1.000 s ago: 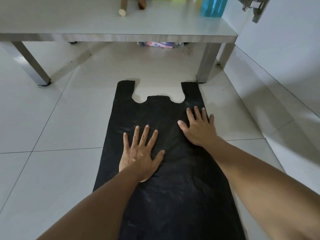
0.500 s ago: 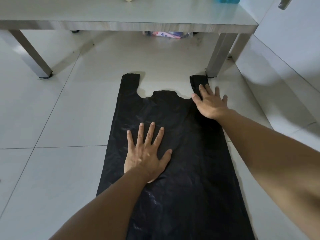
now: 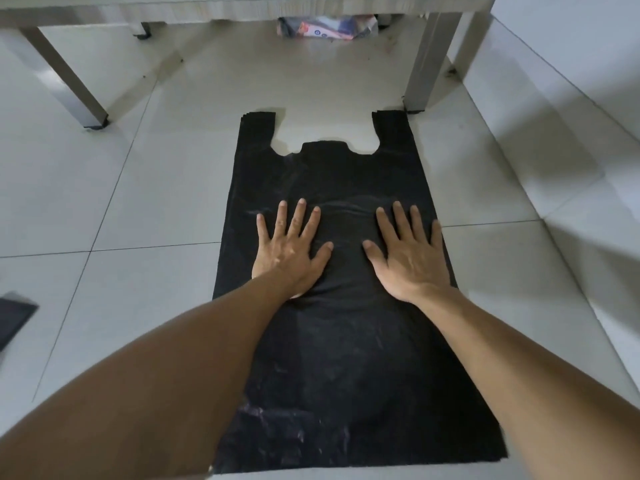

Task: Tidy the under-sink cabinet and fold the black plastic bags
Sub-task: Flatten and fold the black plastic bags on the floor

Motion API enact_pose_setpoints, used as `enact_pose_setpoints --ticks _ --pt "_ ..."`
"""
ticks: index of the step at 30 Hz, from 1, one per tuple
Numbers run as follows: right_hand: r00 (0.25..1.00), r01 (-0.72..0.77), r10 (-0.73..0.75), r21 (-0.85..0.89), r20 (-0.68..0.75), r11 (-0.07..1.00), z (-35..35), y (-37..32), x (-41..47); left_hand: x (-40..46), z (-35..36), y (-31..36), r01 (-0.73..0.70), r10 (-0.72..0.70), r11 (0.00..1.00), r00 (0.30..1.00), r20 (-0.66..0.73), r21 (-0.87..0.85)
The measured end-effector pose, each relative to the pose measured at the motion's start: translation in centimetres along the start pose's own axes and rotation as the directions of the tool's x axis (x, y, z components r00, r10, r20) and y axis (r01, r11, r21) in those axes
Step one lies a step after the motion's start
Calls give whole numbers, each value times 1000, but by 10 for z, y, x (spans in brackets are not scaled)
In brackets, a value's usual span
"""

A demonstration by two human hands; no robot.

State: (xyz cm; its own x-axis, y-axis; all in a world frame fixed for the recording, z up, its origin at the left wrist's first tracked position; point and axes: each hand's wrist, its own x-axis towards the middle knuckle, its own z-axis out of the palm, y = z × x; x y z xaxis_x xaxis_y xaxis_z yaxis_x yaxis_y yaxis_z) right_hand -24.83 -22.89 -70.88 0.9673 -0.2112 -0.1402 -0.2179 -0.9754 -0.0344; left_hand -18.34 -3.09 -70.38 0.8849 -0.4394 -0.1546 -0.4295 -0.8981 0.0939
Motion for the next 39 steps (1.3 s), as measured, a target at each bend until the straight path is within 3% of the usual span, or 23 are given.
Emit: enact_pose_setpoints --ticks 6,11,14,22,25,30,39 --pt "994 10 -10 0 105 1000 -15 -3 0 -40 -12 -7 4 -8 998 998 -60 -57" --pt "994 106 -106 89 -2 990 -13 -42 -64 -100 -2 -12 -28 27 1000 998 -60 -12" --pt "991 134 -136 72 22 988 -6 -52 -105 -122 9 -17 -35 35 999 999 -37 17" --pt "983 179 -178 -6 51 984 7 -25 -144 -139 12 -40 -20 20 998 1000 8 52" --pt "987 141 -141 7 82 990 3 -23 -148 -153 10 -30 28 -28 999 1000 2 29" --pt "992 88 -87 -4 96 996 1 -9 -162 -189 18 -23 -14 14 999 1000 -2 36" --pt "974 136 -130 -23 183 990 -3 13 -158 -211 25 -25 99 -99 995 994 50 4"
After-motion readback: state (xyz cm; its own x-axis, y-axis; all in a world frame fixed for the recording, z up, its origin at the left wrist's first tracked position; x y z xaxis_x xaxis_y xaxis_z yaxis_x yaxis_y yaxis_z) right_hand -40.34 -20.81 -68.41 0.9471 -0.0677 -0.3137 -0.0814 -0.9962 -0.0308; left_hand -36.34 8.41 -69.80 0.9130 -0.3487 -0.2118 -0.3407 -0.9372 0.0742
